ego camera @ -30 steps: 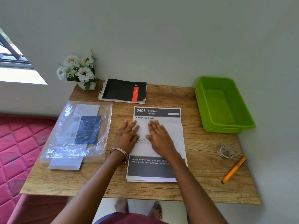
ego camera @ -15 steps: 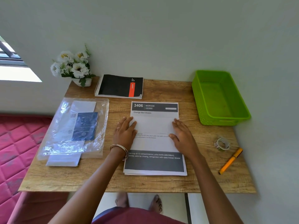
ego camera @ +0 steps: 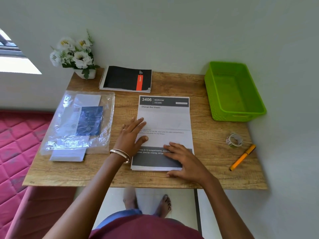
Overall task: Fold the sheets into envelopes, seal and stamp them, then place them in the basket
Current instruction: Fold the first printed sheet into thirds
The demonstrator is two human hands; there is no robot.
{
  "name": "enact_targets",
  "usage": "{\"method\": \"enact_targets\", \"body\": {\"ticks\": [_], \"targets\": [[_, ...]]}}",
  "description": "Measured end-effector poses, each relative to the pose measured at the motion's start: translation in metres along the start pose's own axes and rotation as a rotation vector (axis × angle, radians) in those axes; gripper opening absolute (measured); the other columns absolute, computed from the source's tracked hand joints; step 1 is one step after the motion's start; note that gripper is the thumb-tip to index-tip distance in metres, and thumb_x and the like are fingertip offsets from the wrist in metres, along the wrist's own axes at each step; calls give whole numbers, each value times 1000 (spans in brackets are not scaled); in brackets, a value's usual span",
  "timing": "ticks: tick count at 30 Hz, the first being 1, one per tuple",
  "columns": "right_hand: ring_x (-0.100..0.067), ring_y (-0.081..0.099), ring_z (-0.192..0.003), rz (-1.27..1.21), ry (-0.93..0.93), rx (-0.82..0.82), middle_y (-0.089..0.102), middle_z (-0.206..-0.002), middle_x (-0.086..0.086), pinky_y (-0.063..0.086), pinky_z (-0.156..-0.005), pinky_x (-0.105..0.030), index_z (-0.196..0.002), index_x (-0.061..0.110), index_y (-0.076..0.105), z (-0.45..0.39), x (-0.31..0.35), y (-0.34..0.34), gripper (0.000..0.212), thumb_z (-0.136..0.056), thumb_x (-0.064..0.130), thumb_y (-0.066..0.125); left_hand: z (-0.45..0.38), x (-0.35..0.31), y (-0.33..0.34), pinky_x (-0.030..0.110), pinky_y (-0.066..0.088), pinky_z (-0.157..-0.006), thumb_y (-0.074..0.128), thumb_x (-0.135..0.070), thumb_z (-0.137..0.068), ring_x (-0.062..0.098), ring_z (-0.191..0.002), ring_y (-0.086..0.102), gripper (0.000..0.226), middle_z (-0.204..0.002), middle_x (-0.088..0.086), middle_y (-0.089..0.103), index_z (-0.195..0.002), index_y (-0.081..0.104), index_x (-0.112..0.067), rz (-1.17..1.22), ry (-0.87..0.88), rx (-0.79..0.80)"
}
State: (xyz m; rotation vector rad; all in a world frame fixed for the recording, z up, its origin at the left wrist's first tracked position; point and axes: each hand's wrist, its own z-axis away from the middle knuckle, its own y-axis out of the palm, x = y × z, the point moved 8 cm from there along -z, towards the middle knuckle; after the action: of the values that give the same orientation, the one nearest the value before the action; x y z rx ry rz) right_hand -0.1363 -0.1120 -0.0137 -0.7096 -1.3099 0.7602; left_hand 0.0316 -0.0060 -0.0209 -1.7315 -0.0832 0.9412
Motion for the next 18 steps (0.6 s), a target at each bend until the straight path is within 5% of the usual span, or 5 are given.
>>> {"method": "enact_targets", "body": {"ticks": [3,11,15,18], "targets": [[3,9,-138,24,-15,15,30,-152,12,-2,-109,-9,-137,21,49,0,1,1,63,-82,44,69,13,-6,1,49,29,-109,34,-59,-80,25,-138,30,67,-143,1,43,-130,52,-19,-6,76,69],[-8,37,-135,-200,24,-46,60,-131,-1,28,-113,-28,-106,18,73,-1,1,-16,22,-85,26,69,28,-2,4,35,19,-113,21,-70,-80,9,-134,28,77,-142,-3,44,-129,53,-21,262,-72,145],[-16,65,-93,-160,99,-99,74,-99,-2,54,-82,-40,-99,15,73,-10,2,-36,18,-91,26,61,32,14,4,27,34,-101,16,-80,-76,10,-124,39,76,-137,-5,44,-125,54,-37,590,-263,141],[-20,64,-79,72,117,-176,72,-86,0,49,-66,-32,-98,17,69,-24,9,-56,24,-96,33,50,31,18,2,24,35,-100,16,-68,-84,9,-122,46,63,-134,-6,51,-121,57,-38,711,-290,128]]}}
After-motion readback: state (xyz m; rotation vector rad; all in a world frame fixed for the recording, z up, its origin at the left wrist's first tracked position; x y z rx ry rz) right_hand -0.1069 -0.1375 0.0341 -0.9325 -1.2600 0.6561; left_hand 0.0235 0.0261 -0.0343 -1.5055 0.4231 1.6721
